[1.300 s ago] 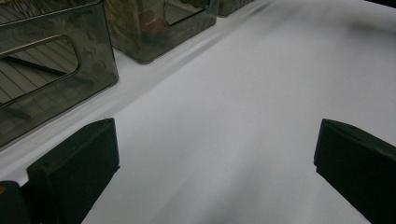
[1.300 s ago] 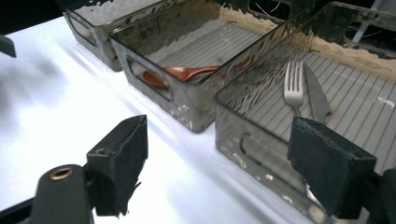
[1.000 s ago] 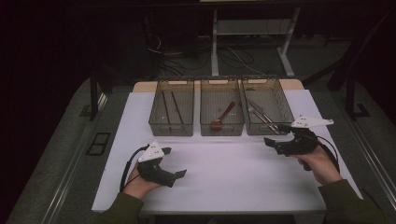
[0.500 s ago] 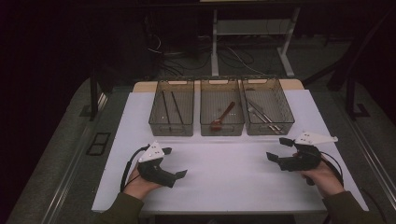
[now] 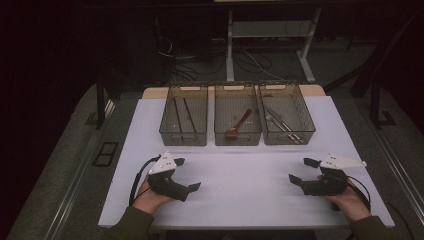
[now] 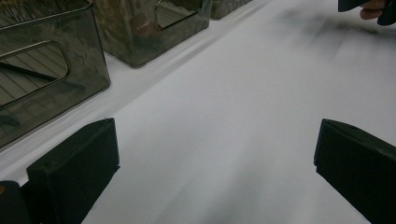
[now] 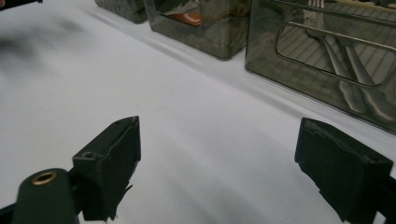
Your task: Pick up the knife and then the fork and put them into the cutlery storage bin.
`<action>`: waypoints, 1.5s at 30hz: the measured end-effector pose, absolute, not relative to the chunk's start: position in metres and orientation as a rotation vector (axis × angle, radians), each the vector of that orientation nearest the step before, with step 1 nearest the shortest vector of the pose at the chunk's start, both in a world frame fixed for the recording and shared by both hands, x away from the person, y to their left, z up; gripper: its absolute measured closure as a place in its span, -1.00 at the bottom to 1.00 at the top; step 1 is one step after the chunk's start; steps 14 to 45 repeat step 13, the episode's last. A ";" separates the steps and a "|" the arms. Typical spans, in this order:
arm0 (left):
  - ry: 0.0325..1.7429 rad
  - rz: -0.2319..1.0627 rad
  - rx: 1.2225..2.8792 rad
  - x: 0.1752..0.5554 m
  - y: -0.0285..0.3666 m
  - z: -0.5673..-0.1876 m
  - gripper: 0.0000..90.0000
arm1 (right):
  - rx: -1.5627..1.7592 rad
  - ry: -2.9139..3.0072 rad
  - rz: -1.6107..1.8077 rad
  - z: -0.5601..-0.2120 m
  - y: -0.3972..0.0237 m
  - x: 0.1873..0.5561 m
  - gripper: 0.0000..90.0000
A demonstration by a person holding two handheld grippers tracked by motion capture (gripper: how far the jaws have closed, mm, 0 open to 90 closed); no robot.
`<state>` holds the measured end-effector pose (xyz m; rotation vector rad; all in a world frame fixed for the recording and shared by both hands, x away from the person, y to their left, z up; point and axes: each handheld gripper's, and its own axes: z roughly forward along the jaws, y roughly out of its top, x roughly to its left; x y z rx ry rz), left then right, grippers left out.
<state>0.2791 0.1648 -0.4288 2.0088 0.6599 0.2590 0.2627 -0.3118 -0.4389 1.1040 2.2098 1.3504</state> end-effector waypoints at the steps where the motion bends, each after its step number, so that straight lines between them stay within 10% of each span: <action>1: 0.660 0.258 2.009 0.279 0.165 -0.429 -1.00 | 1.113 2.202 1.353 -0.439 -0.311 0.261 -0.70; 45: 0.660 0.260 2.010 0.279 0.164 -0.429 -1.00 | 1.048 2.263 1.327 -0.444 -0.299 0.256 -0.73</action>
